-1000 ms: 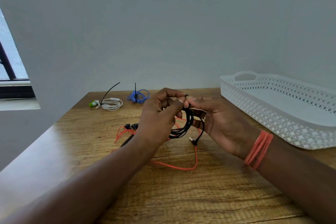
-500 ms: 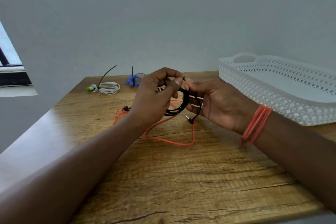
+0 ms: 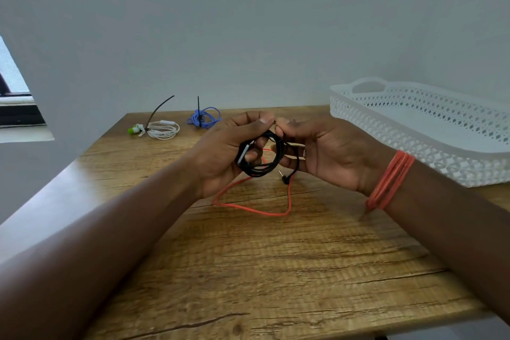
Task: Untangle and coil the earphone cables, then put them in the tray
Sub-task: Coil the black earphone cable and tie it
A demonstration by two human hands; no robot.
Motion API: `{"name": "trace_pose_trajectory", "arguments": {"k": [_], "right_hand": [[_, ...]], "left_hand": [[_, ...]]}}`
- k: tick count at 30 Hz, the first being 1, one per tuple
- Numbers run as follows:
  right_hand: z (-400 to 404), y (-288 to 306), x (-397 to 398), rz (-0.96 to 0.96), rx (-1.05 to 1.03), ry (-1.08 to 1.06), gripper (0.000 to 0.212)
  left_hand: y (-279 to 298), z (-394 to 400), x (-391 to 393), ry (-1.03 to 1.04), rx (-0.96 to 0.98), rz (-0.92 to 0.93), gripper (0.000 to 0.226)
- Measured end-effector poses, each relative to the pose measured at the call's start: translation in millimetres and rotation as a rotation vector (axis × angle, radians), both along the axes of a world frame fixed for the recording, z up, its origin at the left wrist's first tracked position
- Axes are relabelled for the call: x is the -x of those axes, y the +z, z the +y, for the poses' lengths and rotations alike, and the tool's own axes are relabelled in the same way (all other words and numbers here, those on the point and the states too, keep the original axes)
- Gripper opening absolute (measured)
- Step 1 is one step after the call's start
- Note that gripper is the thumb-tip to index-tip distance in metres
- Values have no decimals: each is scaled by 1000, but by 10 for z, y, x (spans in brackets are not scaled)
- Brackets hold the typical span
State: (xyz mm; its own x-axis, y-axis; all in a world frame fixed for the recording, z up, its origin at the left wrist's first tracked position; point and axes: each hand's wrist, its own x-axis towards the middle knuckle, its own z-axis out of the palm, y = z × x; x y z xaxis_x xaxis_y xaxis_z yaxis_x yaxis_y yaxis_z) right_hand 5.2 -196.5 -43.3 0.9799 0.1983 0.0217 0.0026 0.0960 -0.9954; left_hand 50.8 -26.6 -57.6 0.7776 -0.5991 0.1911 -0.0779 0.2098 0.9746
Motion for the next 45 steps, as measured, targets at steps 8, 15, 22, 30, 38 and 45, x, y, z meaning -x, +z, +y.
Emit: {"name": "trace_pose_trajectory", "arguments": {"k": [8, 15, 22, 30, 38, 45], "right_hand": [[-21, 18, 10, 47, -3, 22, 16], [28, -6, -15, -68, 36, -50, 20], [28, -48, -63, -158, 77, -91, 17], [-16, -89, -83, -153, 89, -98, 19], [0, -65, -65, -167, 0, -186, 21], [19, -73, -43, -246, 55, -158, 15]], "left_hand": [[12, 44, 10, -3, -60, -43, 25], [49, 7, 38, 39, 2, -135, 16], [7, -15, -27, 184, 75, -76, 11], [-6, 16, 10, 122, -3, -79, 24], [61, 9, -21, 223, 119, -30, 10], [45, -13, 11, 190, 125, -23, 21]]}}
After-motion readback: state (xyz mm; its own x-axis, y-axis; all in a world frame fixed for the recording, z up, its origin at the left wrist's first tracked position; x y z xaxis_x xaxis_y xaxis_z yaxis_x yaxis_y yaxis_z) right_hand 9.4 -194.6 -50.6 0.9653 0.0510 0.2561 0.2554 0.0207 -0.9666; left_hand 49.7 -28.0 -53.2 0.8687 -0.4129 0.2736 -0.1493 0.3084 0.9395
